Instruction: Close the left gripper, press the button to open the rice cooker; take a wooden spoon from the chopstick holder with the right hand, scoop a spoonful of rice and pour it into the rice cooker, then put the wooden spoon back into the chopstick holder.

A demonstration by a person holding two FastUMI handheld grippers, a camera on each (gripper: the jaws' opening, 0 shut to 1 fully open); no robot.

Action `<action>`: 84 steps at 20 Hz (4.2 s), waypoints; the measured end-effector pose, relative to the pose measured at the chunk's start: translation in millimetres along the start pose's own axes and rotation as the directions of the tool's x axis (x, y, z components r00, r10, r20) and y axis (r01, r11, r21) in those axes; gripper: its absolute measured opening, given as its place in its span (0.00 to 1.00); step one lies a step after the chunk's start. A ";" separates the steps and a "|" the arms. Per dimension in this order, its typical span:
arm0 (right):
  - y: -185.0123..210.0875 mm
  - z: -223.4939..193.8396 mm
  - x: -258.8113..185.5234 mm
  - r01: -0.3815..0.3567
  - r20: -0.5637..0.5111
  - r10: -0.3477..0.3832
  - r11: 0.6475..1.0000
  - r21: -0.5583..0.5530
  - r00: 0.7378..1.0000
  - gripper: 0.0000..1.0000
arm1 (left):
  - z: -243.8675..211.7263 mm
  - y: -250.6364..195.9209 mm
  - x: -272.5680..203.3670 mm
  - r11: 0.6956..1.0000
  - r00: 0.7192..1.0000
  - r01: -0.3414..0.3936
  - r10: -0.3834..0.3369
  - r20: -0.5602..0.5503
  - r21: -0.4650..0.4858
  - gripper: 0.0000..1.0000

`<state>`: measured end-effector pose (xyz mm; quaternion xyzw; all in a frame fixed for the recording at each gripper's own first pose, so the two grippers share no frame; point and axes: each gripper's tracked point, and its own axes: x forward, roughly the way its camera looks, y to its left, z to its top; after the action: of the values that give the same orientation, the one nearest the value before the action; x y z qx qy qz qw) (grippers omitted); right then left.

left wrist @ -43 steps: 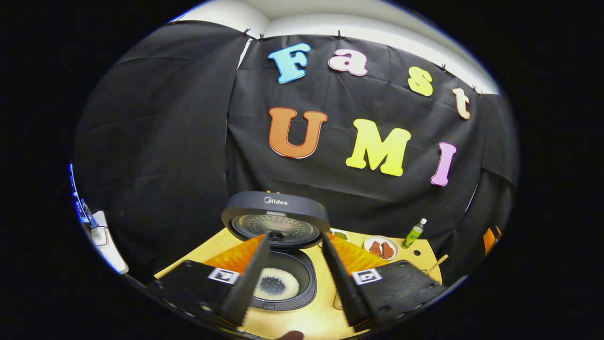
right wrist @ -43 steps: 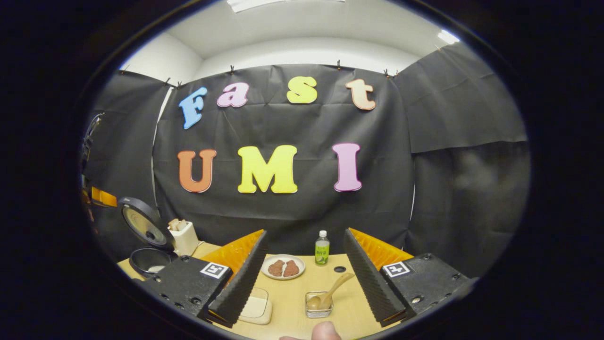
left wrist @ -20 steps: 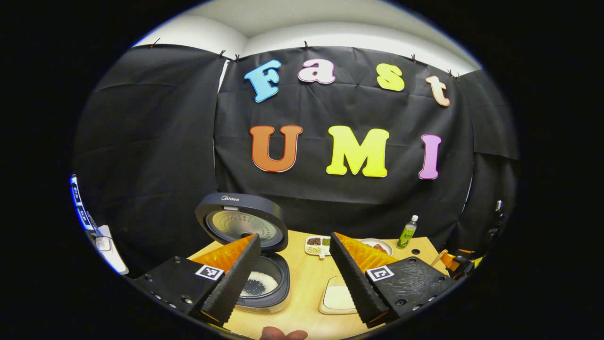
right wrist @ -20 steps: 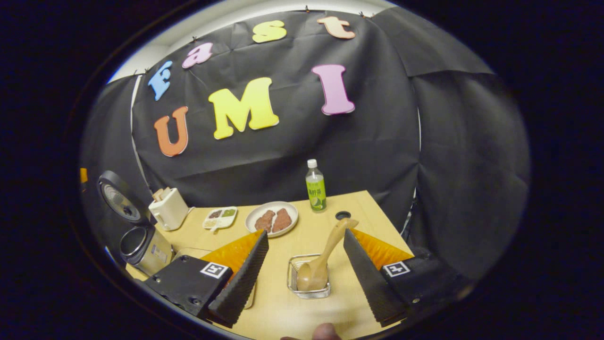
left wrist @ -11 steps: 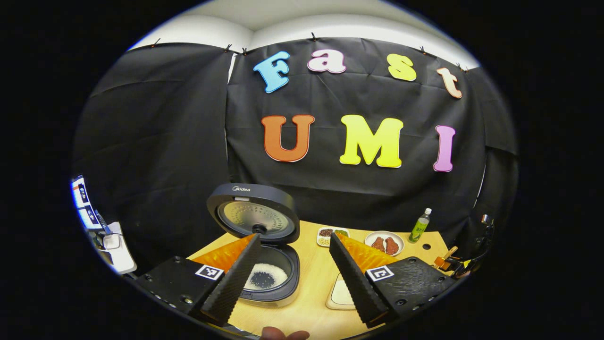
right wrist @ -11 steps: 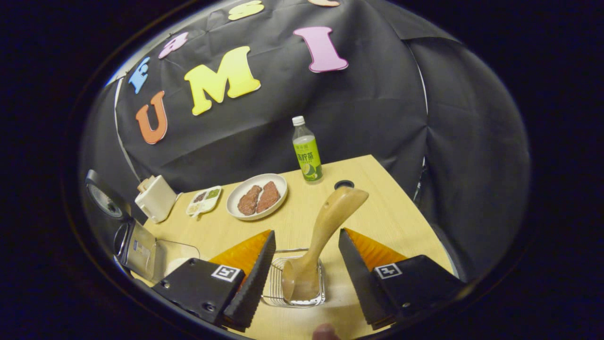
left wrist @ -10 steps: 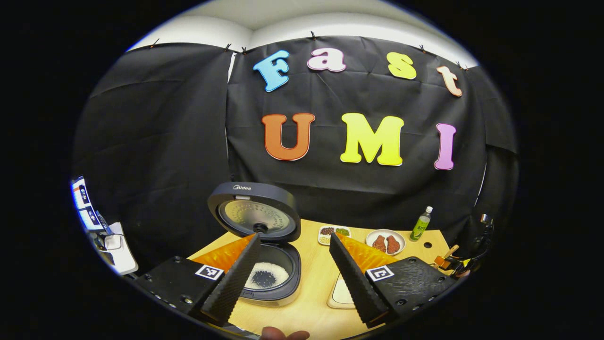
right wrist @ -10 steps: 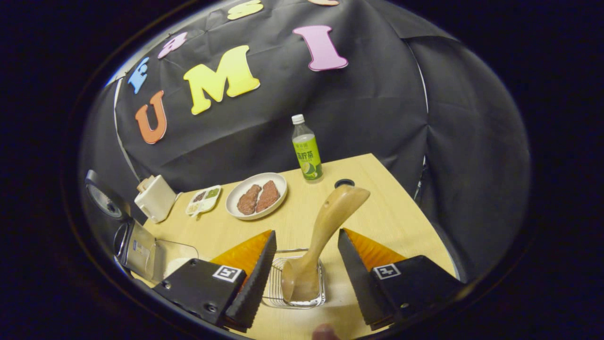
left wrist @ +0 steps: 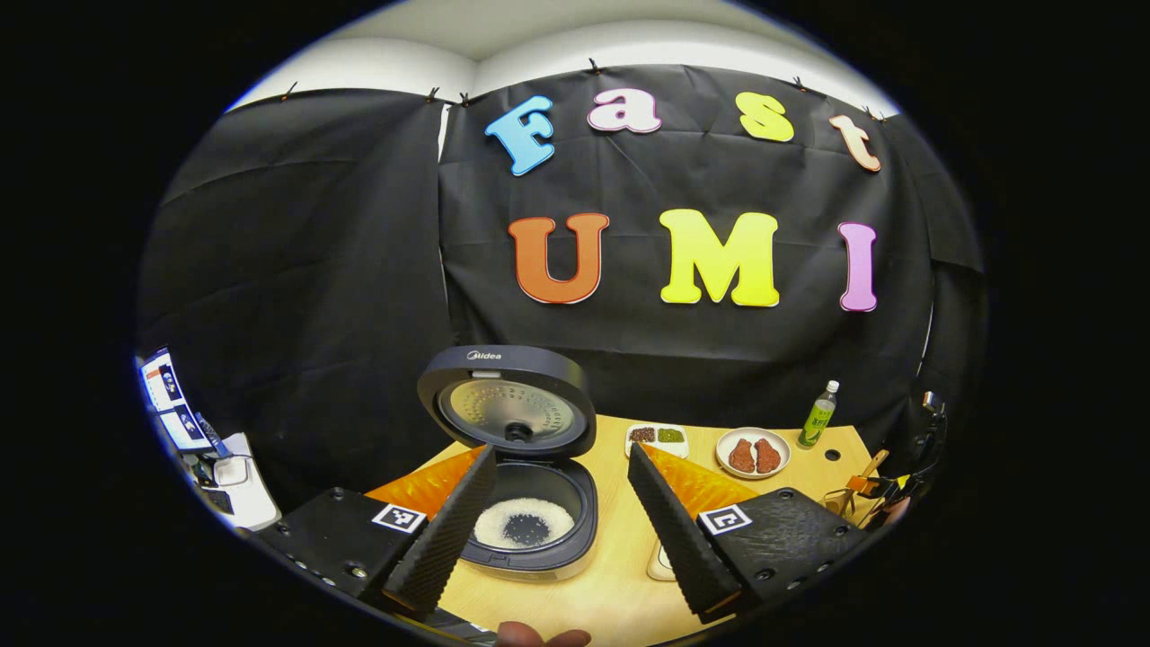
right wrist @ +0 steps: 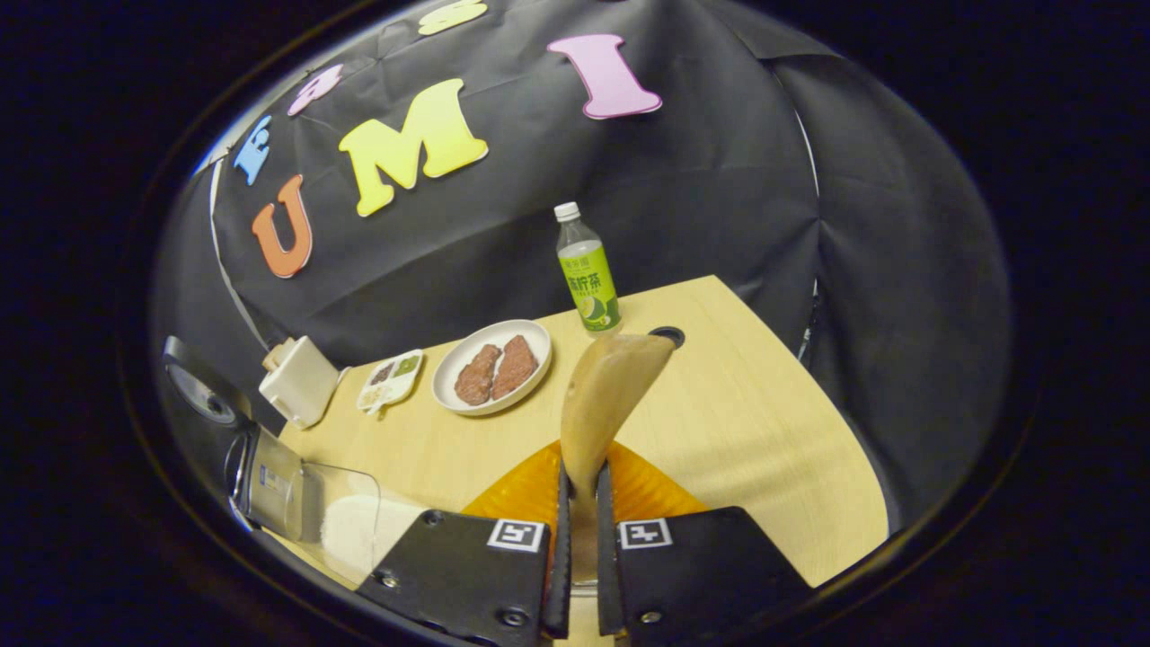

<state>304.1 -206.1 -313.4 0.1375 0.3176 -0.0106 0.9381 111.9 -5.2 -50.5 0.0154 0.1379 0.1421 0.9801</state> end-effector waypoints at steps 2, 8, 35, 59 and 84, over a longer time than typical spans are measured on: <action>1.1 2.5 -9.9 0.018 0.010 -0.019 1.000 0.019 1.000 0.13 | -0.9 4.8 -2.3 1.000 1.000 0.003 -0.003 0.012 0.000 0.95; 24.4 41.6 -56.2 0.087 0.153 -0.077 0.994 -0.060 0.985 0.09 | -1.0 32.5 -18.5 1.000 0.998 0.019 -0.019 0.052 -0.013 0.95; 209.9 -59.7 -24.3 0.272 0.231 -0.197 0.892 -0.362 0.953 0.09 | -44.3 179.2 -28.9 0.997 0.999 -0.025 0.021 -0.048 -0.078 0.95; 263.7 -96.9 -27.2 -0.135 -0.016 0.143 0.959 0.249 0.990 0.09 | -48.3 157.5 -31.1 0.996 0.997 0.012 -0.018 -0.071 -0.090 0.95; 375.1 20.3 -132.4 -0.453 0.097 0.450 0.815 0.361 0.888 0.08 | -45.3 168.6 -62.6 0.989 1.000 -0.009 0.009 -0.003 -0.145 0.95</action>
<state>250.7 140.5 -124.4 0.3850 0.2645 0.1513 0.8712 -4.4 138.4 -65.7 -0.0552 0.1281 0.1564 0.9778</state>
